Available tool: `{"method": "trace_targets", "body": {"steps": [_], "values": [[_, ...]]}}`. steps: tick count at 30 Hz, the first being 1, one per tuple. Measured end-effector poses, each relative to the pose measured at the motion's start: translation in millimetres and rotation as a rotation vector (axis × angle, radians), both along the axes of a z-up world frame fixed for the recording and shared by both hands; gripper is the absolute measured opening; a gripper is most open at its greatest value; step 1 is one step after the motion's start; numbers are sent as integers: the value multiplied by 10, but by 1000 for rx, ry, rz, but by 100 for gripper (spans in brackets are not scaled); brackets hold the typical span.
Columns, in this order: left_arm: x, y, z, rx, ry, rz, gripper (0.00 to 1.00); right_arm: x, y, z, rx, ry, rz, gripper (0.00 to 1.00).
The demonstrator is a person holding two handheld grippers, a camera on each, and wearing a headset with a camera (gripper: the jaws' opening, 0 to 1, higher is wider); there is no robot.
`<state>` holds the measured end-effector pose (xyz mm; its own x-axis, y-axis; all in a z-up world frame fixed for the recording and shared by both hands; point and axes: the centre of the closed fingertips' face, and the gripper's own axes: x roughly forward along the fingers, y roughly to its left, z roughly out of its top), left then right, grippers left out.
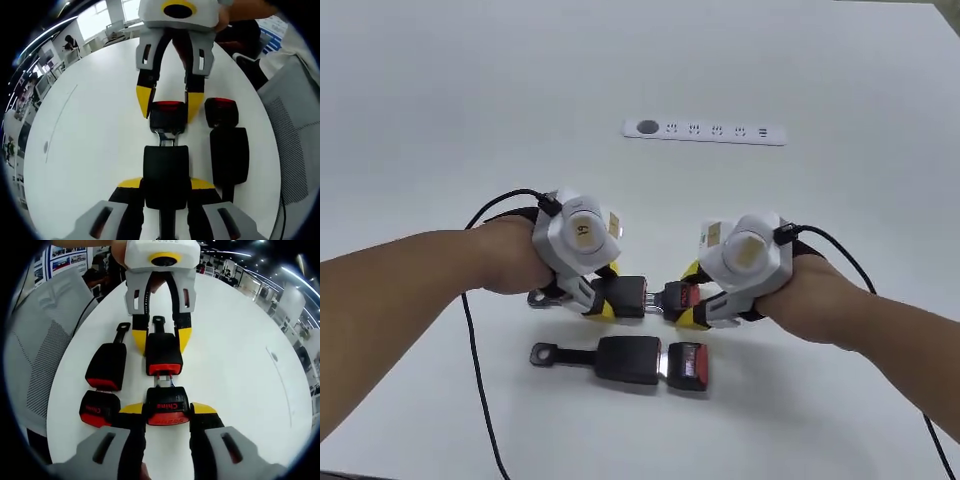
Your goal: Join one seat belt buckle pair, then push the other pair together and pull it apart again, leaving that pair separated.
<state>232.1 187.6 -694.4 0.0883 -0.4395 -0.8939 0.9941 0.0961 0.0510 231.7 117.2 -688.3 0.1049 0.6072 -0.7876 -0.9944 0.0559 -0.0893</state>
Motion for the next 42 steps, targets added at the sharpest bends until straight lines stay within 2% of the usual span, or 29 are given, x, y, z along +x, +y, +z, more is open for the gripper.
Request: {"method": "trace_targets", "body": {"steps": [8,13,14,18,30,42], "values": [[-15,-3,14,-17,3,4,32,5,47,-4,2,5,-15,30],[-36,-20,29,-20,0,-2,32,-42,157,2,24,14,-16,30],[-32,-16,32,-20,0,-1,32,-32,158,-3,15,3,-7,30],[-35,-13,36,-23,-5,-4,32,-9,163,4,27,17,-9,30],[-37,-22,33,-19,-2,-11,32,-20,199,16,-1,3,-3,30],[-26,-12,25,-20,0,15,32,-3,182,23,5,9,-1,30]]}}
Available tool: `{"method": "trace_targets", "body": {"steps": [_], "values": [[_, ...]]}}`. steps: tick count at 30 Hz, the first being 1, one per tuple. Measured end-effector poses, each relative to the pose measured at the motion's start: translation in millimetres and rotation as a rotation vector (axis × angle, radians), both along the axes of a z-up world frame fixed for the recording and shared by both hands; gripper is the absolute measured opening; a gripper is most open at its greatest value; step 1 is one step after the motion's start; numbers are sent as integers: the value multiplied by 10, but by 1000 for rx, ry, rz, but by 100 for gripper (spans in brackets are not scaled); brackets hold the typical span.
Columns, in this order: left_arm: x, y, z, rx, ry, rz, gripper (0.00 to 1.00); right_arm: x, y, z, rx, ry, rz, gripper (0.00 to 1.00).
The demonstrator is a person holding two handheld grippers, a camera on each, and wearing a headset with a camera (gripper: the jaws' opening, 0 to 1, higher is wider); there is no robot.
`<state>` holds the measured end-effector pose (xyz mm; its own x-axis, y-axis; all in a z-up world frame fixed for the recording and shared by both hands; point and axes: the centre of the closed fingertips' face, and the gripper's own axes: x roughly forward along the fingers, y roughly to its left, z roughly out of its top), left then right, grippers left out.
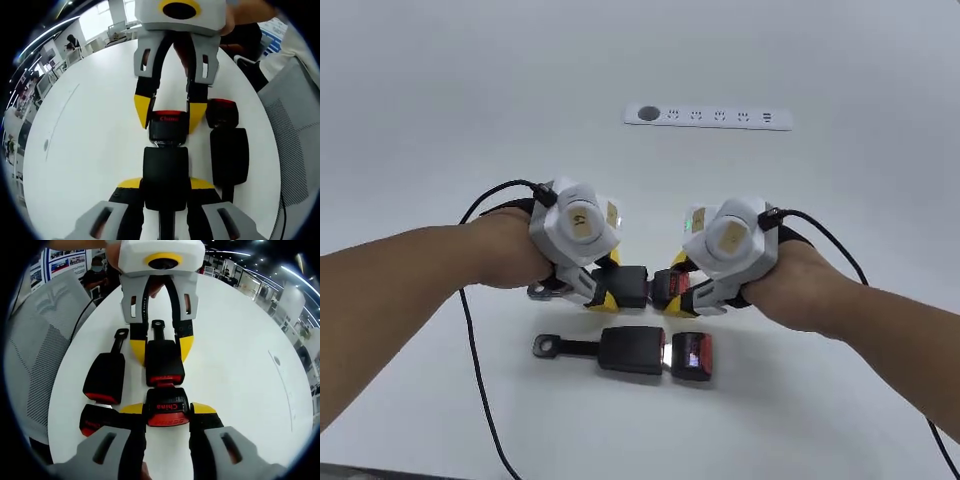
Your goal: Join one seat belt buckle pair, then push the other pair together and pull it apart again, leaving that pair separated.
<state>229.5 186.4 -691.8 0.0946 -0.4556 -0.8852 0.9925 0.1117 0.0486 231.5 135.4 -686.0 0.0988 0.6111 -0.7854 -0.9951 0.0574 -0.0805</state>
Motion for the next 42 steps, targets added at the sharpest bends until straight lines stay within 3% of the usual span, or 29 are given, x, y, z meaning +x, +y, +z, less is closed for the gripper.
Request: {"method": "trace_targets", "body": {"steps": [5,16,24,29,36,42], "values": [[22,34,-9,-26,0,7,32,6,-112,-10,-15,-2,5,31],[20,20,-18,-3,5,-8,33,-8,-212,-4,1,6,-1,31],[9,7,-14,-3,10,-12,33,-14,-581,-28,-3,13,-54,32],[16,12,-19,-5,10,-5,33,-70,-814,-23,-29,11,-59,32],[35,27,-34,-8,8,0,34,-23,-1200,-50,-64,13,-75,32],[29,19,-30,-14,3,1,34,-68,-1380,-57,-89,19,-78,33]]}}
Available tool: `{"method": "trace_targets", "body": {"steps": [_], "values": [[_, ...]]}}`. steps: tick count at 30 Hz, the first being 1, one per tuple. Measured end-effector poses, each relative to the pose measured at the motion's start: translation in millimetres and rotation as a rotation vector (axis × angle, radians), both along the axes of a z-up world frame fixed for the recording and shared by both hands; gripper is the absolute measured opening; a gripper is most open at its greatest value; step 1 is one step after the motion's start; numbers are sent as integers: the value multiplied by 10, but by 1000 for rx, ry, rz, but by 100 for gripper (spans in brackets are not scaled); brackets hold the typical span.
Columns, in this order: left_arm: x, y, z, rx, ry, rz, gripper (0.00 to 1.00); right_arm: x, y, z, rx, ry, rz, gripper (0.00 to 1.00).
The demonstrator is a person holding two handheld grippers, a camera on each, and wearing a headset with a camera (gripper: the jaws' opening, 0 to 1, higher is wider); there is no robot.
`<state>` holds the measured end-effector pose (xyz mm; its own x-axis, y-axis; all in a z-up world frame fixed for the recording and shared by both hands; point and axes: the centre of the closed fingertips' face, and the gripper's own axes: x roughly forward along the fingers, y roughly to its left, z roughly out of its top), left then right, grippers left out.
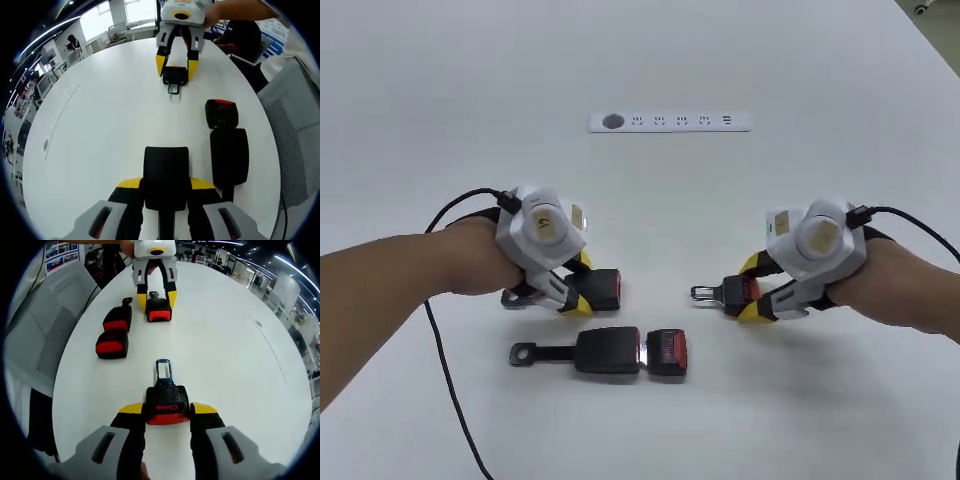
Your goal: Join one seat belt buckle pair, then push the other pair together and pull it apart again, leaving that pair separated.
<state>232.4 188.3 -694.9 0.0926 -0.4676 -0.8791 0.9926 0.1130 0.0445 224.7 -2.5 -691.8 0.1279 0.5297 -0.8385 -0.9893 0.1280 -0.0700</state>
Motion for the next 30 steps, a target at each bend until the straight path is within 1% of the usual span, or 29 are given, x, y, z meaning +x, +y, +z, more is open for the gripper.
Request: {"method": "trace_targets", "body": {"steps": [2,4,7,10,11,12,13,15,16,17,18,19,20,21,22,23,24,25,26,27,28,30], "values": [[-5,-3,6,-4,-4,1,34,0,-43,-13,-10,4,-3,33],[-9,-11,12,2,-4,6,34,-2,-51,-7,-13,7,-10,33],[-33,-29,22,10,0,10,34,-20,-40,-2,-25,0,-11,33],[-30,-31,25,12,1,9,34,2,-48,0,-36,-9,-18,35],[-24,-43,36,17,-20,-13,35,8,-48,3,-38,-15,-19,36],[-16,-62,55,21,-61,-51,35,-4,-53,11,-46,-23,-22,37],[-57,-71,61,29,-62,-45,36,-24,-58,20,-52,-30,-19,36],[-73,-84,83,35,-81,-48,41,-21,-63,58,-46,-46,-25,38],[-45,-95,128,14,-87,-30,42,-33,-50,105,-27,-45,-44,39],[-41,-118,165,-9,-83,-5,43,-50,-42,144,-19,-49,-57,40],[-8,-113,204,-32,-87,16,43,-63,-43,181,-10,-54,-69,41],[-9,-110,246,-38,-93,20,44,-66,-37,206,4,-55,-83,42],[-18,-104,313,-42,-98,32,45,-75,-24,237,30,-53,-112,43],[-10,-97,330,-48,-106,43,46,-94,-13,254,45,-50,-119,45],[-8,-94,375,-61,-118,57,47,-133,2,292,64,-47,-137,45],[-14,-98,448,-77,-128,73,47,-170,30,333,92,-35,-164,45],[-32,-113,543,-105,-132,103,49,-223,85,406,132,-27,-173,44],[-52,-111,592,-120,-136,117,50,-264,121,460,153,-29,-171,43],[-86,-97,655,-130,-148,129,53,-339,155,549,168,-33,-189,44],[-133,-95,693,-135,-150,132,55,-378,182,597,185,-34,-202,47],[-188,-87,722,-141,-148,134,57,-402,192,617,197,-38,-201,48],[-300,-25,740,-159,-148,166,60,-508,211,644,203,-46,-198,49]]}}
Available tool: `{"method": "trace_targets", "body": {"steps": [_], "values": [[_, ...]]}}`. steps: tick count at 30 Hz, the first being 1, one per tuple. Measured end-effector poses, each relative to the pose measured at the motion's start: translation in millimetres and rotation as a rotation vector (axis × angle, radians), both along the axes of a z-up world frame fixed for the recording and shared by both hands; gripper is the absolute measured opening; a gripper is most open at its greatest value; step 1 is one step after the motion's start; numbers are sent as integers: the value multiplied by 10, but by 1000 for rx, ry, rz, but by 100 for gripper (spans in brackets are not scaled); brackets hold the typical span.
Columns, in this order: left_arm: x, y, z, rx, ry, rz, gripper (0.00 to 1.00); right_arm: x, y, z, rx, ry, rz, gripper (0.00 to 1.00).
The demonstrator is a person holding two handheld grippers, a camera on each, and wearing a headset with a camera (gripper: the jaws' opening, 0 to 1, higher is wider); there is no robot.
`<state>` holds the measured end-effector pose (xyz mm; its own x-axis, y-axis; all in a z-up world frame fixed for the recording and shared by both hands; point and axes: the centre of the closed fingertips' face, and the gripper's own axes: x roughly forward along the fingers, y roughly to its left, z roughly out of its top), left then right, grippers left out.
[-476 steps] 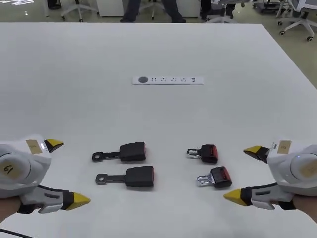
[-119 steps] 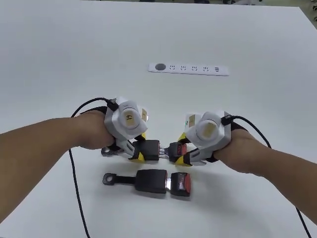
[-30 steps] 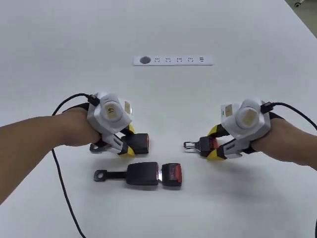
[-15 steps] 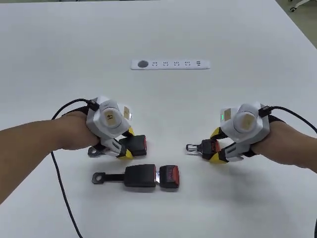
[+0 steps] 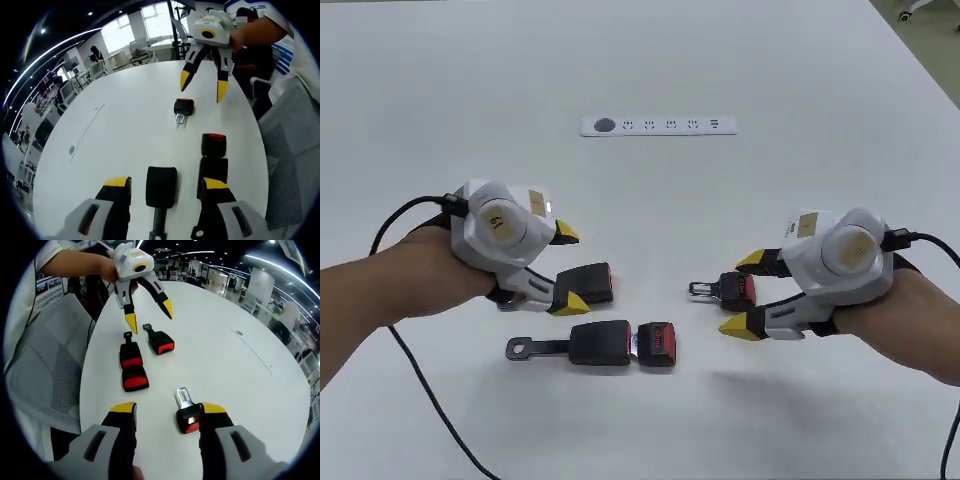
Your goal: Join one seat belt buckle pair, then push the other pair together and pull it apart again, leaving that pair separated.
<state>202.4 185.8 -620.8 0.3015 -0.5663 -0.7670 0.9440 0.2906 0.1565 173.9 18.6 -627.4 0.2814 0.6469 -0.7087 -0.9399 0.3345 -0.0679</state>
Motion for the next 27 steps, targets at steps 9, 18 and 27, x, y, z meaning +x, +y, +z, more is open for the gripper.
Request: {"method": "trace_targets", "body": {"steps": [9,18,27], "values": [[-634,146,-108,-21,65,110,75,-303,-41,-28,29,7,-95,66],[-822,395,13,-103,82,271,84,-422,-182,19,76,20,-211,83],[-899,831,-119,-77,57,413,98,-459,-263,9,97,49,-276,86]]}}
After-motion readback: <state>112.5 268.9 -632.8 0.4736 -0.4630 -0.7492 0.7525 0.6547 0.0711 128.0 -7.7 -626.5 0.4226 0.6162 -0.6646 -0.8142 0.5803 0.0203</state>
